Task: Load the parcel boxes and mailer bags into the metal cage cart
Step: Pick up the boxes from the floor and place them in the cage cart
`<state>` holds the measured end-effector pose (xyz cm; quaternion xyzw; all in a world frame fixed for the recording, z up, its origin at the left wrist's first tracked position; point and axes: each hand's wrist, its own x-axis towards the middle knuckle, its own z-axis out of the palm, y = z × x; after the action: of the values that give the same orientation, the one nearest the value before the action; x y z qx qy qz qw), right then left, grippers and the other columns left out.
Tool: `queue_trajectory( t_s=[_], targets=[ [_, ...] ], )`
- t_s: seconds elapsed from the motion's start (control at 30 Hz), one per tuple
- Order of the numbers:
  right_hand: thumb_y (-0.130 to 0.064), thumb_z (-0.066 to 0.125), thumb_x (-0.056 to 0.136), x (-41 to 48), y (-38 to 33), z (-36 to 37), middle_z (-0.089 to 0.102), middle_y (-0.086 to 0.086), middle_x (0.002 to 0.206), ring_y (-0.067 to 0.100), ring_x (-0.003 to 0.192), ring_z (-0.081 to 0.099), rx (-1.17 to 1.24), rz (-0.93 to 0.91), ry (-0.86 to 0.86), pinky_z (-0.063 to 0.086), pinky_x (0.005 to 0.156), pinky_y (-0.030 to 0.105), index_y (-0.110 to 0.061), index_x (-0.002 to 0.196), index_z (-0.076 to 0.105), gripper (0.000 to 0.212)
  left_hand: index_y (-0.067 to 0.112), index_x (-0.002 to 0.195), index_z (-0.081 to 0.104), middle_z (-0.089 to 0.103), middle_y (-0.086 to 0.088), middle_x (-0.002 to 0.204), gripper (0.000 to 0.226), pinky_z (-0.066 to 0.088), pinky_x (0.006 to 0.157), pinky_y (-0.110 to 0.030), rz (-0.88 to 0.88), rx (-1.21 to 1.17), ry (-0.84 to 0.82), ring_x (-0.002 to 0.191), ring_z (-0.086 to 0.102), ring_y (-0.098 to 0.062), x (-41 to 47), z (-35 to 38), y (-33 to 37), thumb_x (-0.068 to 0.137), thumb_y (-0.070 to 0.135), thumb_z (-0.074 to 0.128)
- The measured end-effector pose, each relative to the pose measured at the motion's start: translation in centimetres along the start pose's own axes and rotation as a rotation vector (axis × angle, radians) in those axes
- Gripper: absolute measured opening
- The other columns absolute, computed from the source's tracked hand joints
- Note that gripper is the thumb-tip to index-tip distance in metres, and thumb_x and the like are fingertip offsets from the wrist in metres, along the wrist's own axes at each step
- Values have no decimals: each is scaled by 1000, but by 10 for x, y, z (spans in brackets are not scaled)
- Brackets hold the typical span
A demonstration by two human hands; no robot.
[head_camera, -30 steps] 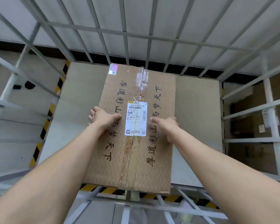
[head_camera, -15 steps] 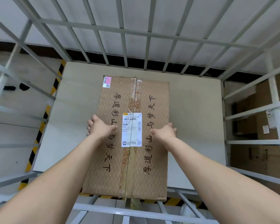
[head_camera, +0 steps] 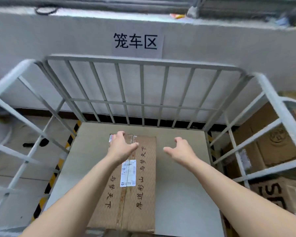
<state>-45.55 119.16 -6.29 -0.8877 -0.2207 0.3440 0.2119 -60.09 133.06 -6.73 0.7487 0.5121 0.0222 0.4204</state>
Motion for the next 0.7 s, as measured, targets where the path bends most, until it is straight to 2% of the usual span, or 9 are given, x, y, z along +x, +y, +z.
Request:
queue_trajectory(
  t_s=[0.13,0.27,0.4,0.57,0.7],
  targets=[
    [-38,59,92,-66,-8,-78,31,8,154,23,141,30,-13,-165,50,28,110,31,-10,149,28,70,10,141,36,40,-9,141,69,37,108,-39,168,-43,20,130,40,-23,-62,-23,82,85,32,68],
    [-38,59,92,-134,3,-156,34,6,152,21,140,31,-13,-310,179,27,110,30,-11,148,32,68,11,139,38,45,-7,135,62,39,90,-27,337,-68,63,112,47,-16,-133,-42,147,88,30,66],
    [-38,60,92,-190,35,-214,37,4,150,19,139,33,0,-415,305,27,110,28,-12,146,36,64,15,137,41,49,-2,129,56,38,89,-25,473,-105,92,113,48,-14,-197,-41,187,89,30,66],
    [-38,61,91,-242,88,-258,39,2,149,17,137,35,45,-384,427,27,107,26,-15,144,38,63,17,133,44,52,1,122,52,42,94,-28,570,-121,-6,114,51,-16,-249,-6,224,88,30,67],
    [-37,60,91,-277,134,-280,43,4,146,19,133,41,103,-278,540,33,106,31,-15,143,41,59,18,131,46,53,3,118,50,43,96,-30,641,-85,-129,113,52,-16,-269,32,251,87,30,67]
  ],
)
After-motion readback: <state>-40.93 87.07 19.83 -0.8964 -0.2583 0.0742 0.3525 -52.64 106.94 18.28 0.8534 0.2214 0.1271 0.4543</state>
